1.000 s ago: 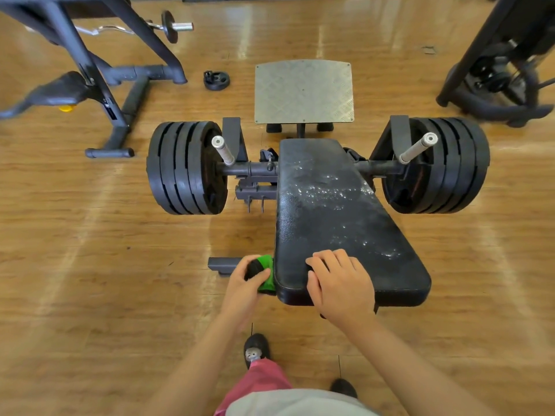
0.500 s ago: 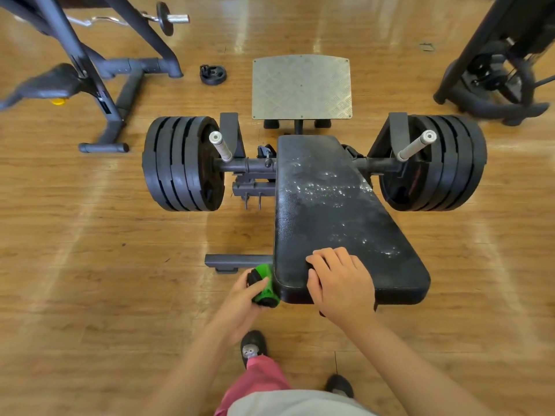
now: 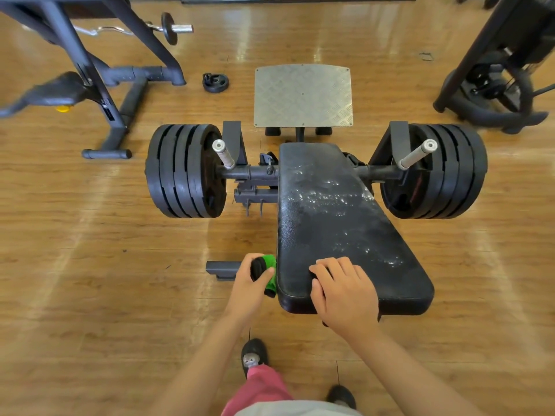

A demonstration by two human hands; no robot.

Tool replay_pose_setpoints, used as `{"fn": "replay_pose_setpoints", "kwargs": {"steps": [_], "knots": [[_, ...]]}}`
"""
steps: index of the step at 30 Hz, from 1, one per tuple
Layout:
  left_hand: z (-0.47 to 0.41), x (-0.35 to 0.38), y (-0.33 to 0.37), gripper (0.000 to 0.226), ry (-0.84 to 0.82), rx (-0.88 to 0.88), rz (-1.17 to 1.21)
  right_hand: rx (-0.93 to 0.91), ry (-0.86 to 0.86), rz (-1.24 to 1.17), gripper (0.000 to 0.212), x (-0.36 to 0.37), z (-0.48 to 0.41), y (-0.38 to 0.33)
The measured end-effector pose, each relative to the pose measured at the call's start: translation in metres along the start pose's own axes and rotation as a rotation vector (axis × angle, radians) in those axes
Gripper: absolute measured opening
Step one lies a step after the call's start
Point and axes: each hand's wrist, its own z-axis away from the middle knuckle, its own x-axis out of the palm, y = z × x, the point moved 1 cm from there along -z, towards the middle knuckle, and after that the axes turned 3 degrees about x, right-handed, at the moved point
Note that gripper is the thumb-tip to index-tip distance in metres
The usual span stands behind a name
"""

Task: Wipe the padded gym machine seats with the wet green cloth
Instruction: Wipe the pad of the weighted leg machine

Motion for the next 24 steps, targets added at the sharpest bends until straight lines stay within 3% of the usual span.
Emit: {"fn": "replay_pose_setpoints", "kwargs": {"steps": [7, 13, 24], "knots": [[-0.014, -0.001, -0.005, 0.013, -0.042, -0.076, 0.058, 0.009, -0.013, 0.017, 0.027, -0.003, -0.003, -0.001], [0.021, -0.017, -0.007, 0.025, -0.150, -0.037, 0.102, 0.034, -0.031, 0.013, 0.027, -0.003, -0.002, -0.001], [-0.022, 0.000, 0.010, 0.014, -0.054, -0.006, 0.032, 0.052, -0.010, 0.003, 0.025, -0.004, -0.002, -0.002]]}}
